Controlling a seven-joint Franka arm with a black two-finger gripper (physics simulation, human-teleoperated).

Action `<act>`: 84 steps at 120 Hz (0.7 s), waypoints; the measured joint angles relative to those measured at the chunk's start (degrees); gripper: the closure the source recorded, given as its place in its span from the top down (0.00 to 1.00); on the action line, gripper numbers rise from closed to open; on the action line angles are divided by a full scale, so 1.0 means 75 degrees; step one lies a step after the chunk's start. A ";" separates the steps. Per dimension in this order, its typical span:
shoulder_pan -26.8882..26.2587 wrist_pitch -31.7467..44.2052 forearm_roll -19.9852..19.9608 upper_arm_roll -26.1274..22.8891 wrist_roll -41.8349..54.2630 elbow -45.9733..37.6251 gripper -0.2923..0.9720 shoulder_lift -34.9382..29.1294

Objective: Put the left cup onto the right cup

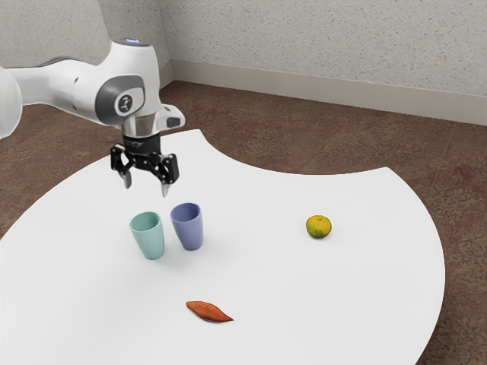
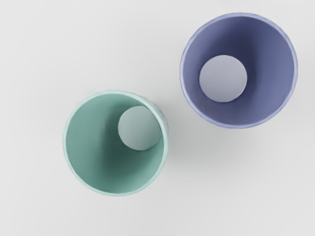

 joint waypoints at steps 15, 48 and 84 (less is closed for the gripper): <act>0.0046 0.0209 -0.0033 -0.0030 0.0280 0.0161 0.77 0.0263; 0.0076 0.0391 -0.0064 -0.0078 0.0830 0.0378 0.77 0.0771; 0.0159 0.0720 -0.0146 -0.0060 0.1186 -0.0412 0.77 0.0840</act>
